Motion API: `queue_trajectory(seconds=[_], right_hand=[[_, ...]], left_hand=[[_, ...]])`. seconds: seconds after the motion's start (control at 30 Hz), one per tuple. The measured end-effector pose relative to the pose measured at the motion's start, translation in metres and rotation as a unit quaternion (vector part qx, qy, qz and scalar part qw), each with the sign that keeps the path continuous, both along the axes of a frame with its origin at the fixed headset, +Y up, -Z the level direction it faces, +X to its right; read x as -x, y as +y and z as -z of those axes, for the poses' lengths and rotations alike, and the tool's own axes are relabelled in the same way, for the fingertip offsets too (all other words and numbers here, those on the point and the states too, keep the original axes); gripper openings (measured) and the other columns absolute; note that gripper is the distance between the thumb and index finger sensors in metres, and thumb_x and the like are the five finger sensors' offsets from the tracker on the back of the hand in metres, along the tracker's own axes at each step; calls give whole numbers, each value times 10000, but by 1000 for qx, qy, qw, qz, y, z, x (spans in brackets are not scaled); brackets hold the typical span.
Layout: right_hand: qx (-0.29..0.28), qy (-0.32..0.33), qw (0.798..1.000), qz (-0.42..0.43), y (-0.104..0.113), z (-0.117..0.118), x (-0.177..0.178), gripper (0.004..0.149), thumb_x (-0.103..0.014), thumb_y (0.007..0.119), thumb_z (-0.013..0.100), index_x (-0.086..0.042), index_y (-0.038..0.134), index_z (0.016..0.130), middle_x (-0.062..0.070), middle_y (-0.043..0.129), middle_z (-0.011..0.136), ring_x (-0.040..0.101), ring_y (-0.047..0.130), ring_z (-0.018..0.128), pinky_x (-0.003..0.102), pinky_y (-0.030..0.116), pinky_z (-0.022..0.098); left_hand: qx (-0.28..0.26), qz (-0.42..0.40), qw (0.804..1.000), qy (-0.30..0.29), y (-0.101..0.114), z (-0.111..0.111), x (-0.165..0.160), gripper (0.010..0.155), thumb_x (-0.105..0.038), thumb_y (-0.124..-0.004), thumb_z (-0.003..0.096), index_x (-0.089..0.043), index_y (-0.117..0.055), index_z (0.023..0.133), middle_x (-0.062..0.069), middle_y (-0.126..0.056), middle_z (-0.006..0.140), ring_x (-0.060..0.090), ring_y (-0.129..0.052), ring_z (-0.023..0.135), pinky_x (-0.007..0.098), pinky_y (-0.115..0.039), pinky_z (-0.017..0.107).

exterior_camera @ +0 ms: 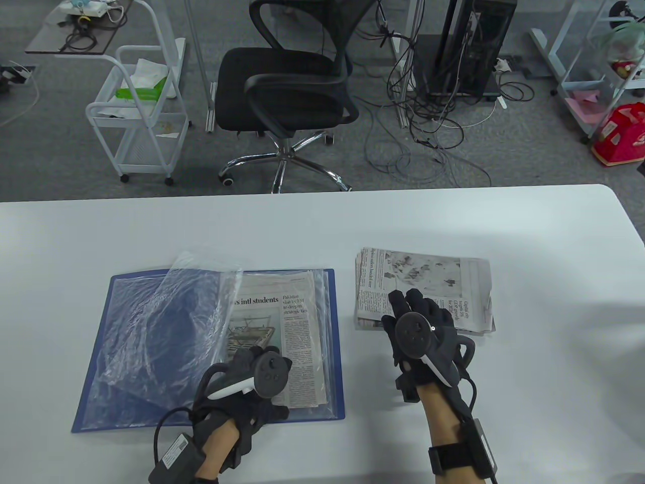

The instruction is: Pull newspapers from file folder

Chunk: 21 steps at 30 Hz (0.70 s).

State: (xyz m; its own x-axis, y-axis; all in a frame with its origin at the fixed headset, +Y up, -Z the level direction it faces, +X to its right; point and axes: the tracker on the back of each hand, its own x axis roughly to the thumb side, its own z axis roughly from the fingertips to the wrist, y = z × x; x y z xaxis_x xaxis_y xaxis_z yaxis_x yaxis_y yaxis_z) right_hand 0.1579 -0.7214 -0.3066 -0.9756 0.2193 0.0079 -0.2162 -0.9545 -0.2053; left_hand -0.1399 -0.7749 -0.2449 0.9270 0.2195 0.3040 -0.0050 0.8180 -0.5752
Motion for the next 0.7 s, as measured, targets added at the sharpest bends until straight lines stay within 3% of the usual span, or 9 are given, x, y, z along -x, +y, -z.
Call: queue_trajectory(seconds=[0.4,0.57,0.7], right_hand=[[36,11,999,19,-1,9,29,570,-542,701,407,-392,681,956,24,727,1072,360,796,970,630,603,696],[59,48,996,38,6,39,74,572,-545,698,407,-397,670,960,24,706,1082,350,788,978,620,613,696],[70,55,992,90,10,80,126,551,-524,698,407,-424,665,947,-32,714,1079,278,780,1019,570,638,727]], left_hand=[[-49,43,998,8,0,0,-6,757,-455,-777,443,-229,-441,1083,83,-313,1155,457,-390,1058,604,-437,715],[-44,45,998,10,0,0,-7,750,-450,-774,444,-230,-438,1078,81,-306,1153,457,-388,1057,603,-436,715],[-42,45,998,11,0,-1,-7,749,-448,-772,446,-234,-432,1078,79,-300,1152,456,-381,1057,604,-434,715]])
